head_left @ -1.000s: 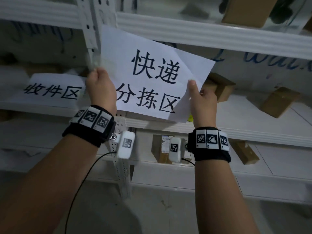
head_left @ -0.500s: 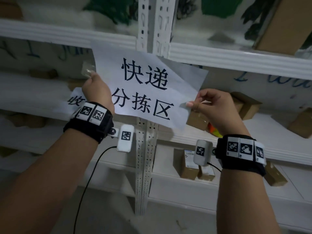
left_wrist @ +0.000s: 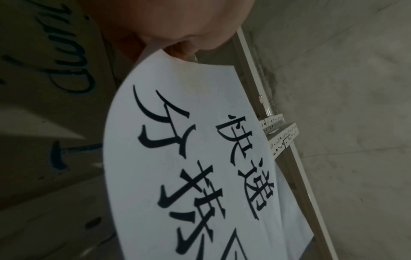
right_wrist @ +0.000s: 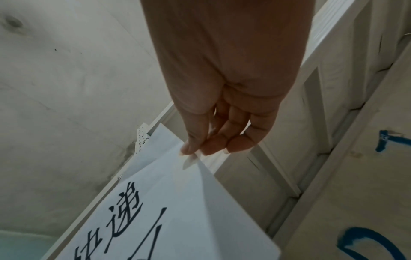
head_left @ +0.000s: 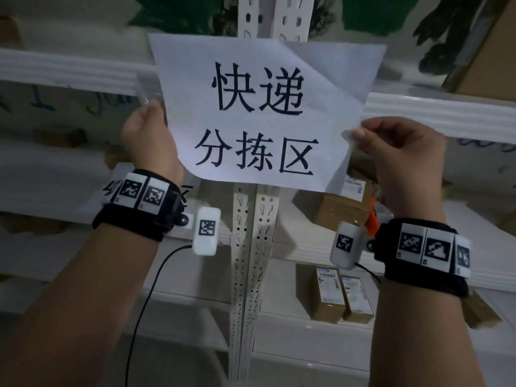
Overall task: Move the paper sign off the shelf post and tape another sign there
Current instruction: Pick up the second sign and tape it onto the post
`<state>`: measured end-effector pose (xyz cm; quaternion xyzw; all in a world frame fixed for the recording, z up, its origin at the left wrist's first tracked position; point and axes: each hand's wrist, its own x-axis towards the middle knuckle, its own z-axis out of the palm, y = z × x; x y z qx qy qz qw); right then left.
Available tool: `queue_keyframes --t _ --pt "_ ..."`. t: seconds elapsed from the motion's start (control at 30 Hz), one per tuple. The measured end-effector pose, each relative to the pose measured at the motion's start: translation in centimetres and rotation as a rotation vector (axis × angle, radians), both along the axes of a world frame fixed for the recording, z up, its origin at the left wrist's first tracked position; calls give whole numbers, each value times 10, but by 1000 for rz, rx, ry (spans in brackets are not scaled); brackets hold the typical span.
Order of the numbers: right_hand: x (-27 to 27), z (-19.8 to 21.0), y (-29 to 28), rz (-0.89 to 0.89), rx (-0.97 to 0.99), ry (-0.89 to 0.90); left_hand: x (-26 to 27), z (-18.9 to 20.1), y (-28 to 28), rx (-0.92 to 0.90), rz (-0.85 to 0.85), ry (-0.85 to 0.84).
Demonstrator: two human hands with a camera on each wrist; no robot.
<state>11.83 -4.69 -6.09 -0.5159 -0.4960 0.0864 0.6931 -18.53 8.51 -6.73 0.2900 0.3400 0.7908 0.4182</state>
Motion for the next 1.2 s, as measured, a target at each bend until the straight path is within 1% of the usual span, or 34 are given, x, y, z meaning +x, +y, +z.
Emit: queue_keyframes --t 0.1,0.23,0.33,0.47,0.6,0.7,1.03,1.2 --pt "2 5 15 -26 41 -29 1 2 16 27 14 56" --pt "2 5 29 -71 33 -76 -4 -1 35 54 45 104" --pt "1 5 32 -117 46 -69 -3 0 40 54 78 150" --pt "-4 10 32 -185 64 -55 -3 5 44 75 55 112" --pt "-6 15 33 -235 52 -56 -3 13 50 89 54 110" --pt "-9 14 35 -251 69 -41 -3 14 55 98 63 106" --pt "-10 13 36 -279 62 -38 -10 7 59 138 92 242" --pt "-13 13 36 -310 89 -50 -19 7 64 82 47 275"
